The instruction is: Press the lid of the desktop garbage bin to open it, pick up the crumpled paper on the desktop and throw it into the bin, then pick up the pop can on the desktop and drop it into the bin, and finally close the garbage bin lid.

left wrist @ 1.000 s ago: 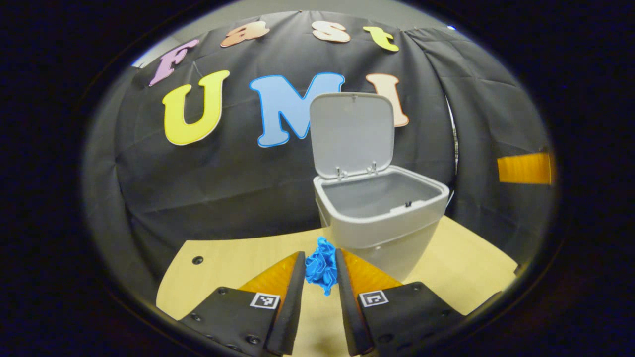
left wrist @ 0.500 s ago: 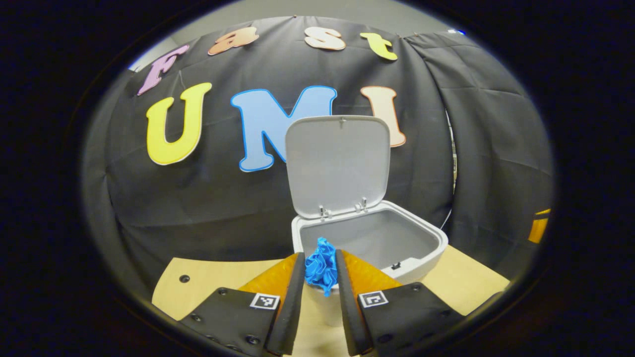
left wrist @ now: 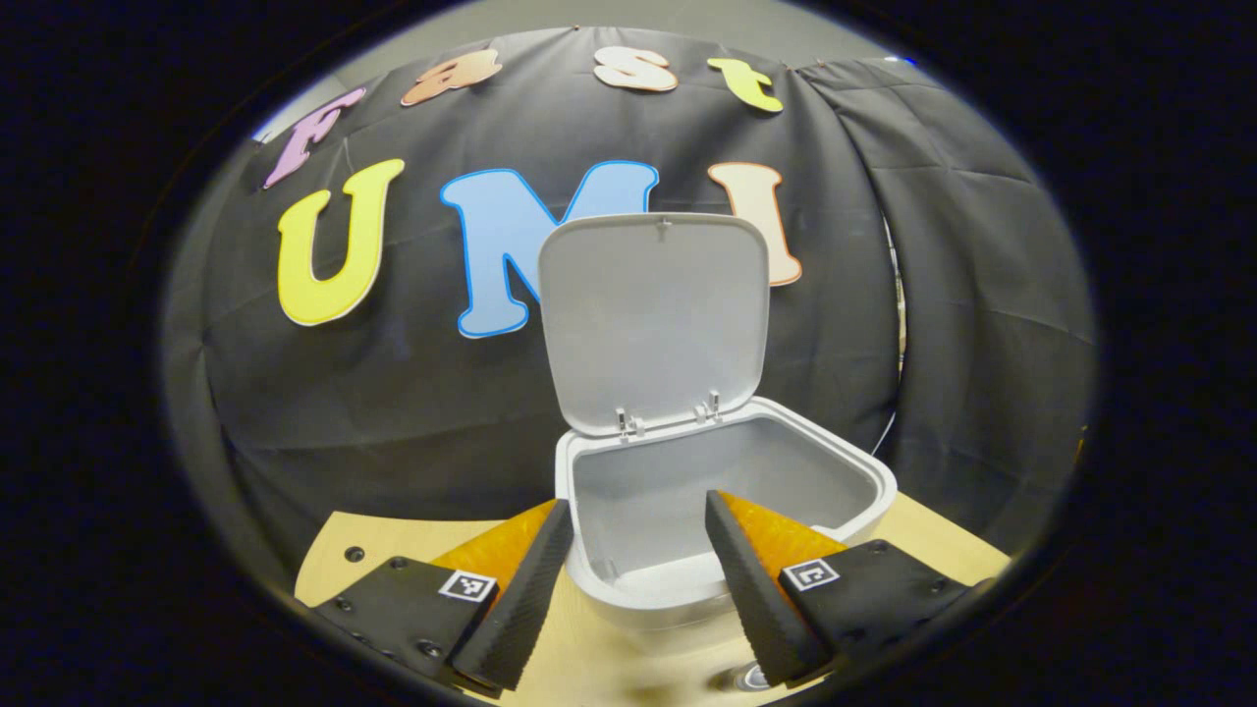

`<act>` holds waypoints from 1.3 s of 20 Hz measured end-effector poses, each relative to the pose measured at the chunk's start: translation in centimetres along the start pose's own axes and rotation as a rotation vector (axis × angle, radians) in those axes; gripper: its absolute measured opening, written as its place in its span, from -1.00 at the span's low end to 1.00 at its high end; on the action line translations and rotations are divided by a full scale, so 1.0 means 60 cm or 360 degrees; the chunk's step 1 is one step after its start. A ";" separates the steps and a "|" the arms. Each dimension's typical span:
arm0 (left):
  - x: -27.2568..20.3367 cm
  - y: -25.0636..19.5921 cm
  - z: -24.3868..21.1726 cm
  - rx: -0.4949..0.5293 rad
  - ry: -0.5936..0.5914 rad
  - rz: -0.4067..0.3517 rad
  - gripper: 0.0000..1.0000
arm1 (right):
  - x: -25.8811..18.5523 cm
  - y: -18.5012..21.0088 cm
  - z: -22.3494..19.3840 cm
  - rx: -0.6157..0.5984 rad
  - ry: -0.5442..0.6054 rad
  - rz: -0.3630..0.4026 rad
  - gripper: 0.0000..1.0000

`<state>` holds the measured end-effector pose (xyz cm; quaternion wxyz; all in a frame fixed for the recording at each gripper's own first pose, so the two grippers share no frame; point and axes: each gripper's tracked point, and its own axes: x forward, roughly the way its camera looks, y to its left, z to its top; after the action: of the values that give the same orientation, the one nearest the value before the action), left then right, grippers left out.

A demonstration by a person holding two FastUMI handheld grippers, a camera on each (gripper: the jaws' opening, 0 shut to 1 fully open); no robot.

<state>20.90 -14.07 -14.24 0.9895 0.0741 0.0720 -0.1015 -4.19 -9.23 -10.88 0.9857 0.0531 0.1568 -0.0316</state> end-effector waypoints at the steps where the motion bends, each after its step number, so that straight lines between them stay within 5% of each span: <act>1: -0.006 0.010 -0.002 -0.0010 0.0005 0.0006 0.81 | 0.003 0.007 -0.002 -0.0006 0.0004 0.0017 -0.24; 2: -0.013 0.020 -0.005 -0.0025 0.0009 0.0017 0.96 | 0.007 0.017 -0.004 -0.0013 0.0010 0.0037 -0.24; 3: -0.020 0.029 -0.007 -0.0039 0.0012 0.0028 0.81 | 0.012 0.027 -0.005 -0.0021 0.0017 0.0062 -0.24; 6: -0.044 0.070 -0.013 -0.0065 0.0026 0.0084 0.81 | 0.030 0.066 -0.022 -0.0050 0.0055 0.0151 -0.24; 7: -0.052 0.087 -0.013 -0.0065 0.0029 0.0105 0.96 | 0.037 0.078 -0.027 -0.0060 0.0068 0.0179 -0.24; 8: -0.062 0.100 -0.016 -0.0063 0.0034 0.0128 0.81 | 0.046 0.092 -0.038 -0.0068 0.0086 0.0211 -0.22; 12: -0.108 0.159 -0.021 -0.0067 0.0043 0.0223 0.81 | 0.070 0.138 -0.075 -0.0101 0.0160 0.0313 -0.07; 15: -0.138 0.185 -0.020 -0.0070 0.0043 0.0270 0.96 | 0.082 0.164 -0.104 -0.0131 0.0223 0.0372 0.13; 26: -0.235 0.245 -0.027 -0.0152 0.0047 0.0397 0.96 | 0.122 0.217 -0.203 -0.0250 0.0446 0.0478 0.97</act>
<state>10.12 3.09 -11.66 0.9956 0.0368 0.0816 0.0269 0.04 4.75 -23.45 0.9490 0.0027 0.2845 0.1356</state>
